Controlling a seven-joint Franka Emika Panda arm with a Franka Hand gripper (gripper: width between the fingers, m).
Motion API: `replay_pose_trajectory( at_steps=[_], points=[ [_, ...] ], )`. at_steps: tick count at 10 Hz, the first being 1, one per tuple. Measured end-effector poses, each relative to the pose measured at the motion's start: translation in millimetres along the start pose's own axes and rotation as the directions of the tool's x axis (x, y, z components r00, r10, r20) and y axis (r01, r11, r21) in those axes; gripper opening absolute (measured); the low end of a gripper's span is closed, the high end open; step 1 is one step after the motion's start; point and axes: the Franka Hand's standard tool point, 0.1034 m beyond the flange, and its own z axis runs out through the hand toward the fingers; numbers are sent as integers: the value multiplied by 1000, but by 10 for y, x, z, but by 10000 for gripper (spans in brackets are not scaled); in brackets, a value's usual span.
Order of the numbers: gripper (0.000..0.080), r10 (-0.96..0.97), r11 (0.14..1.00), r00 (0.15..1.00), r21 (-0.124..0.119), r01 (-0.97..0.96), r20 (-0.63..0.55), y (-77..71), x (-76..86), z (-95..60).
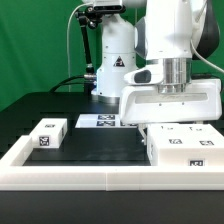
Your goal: Assemble cabinet
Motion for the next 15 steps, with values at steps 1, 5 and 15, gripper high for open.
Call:
replay_pose_trajectory(
  at_steps=[1,5,15],
  points=[
    [796,-5,1000,1000,1,5,1,-29,-1,1],
    [348,-12,1000,1000,2,12,1,-55,6,7],
    [2,-29,1000,1000,1,29,7,-52,-40,27]
  ],
)
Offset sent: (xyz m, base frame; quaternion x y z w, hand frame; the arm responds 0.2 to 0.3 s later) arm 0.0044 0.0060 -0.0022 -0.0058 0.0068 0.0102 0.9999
